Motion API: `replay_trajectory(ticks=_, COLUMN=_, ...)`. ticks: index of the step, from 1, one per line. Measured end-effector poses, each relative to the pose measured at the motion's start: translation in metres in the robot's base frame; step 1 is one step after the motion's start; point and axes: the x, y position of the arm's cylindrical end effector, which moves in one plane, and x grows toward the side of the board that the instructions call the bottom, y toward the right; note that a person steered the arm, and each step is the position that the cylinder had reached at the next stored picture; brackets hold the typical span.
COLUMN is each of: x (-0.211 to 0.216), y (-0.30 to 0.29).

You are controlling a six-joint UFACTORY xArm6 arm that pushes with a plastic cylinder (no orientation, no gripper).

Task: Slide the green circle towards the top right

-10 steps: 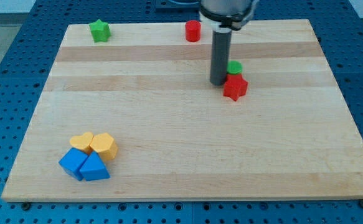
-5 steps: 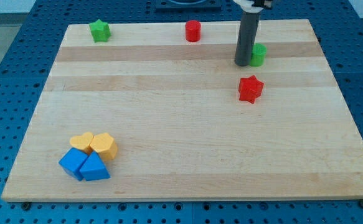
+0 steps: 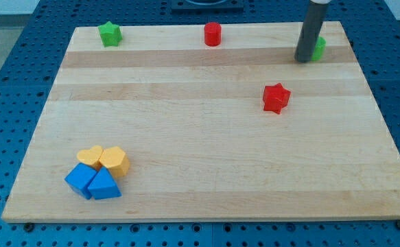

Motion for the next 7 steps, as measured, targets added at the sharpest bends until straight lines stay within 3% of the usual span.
replay_trajectory(ticks=4, x=-0.003, y=0.047)
replay_trajectory(ticks=7, x=-0.046, y=0.044)
